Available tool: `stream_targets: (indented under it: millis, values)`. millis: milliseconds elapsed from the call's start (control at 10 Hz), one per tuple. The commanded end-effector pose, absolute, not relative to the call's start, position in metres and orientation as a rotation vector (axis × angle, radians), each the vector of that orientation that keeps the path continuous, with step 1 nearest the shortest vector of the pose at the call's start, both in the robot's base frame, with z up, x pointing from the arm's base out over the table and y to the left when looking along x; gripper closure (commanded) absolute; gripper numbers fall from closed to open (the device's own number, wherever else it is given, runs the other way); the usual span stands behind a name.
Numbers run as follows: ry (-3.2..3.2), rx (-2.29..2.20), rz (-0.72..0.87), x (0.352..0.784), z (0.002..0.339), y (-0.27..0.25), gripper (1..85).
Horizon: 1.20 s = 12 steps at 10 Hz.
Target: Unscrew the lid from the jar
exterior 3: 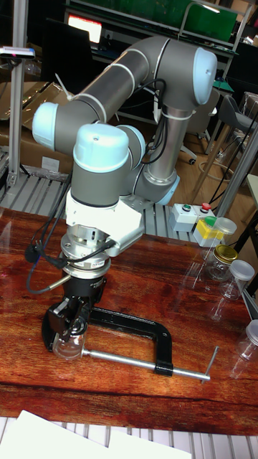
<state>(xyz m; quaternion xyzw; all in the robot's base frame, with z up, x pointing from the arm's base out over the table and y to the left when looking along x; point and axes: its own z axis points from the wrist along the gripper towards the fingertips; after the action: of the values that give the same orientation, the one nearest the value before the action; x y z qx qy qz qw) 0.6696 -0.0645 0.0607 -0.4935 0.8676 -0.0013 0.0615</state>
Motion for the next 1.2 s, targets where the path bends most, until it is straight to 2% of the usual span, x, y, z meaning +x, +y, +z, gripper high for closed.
stream_targets:
  millis: [0, 100, 500, 800, 1100]
  values:
    - [2.549, -1.561, 0.005, 0.675, 0.06, -0.062, 36.7]
    - [2.552, -1.599, -0.022, 0.672, 0.061, -0.071, 29.0]
    - [2.645, -1.527, 0.001, 0.662, 0.055, -0.071, 17.3]
    - [2.879, -1.19, 0.14, 0.639, 0.057, -0.06, 17.3]
    - [2.966, -0.997, 0.114, 0.647, 0.066, -0.076, 17.3]
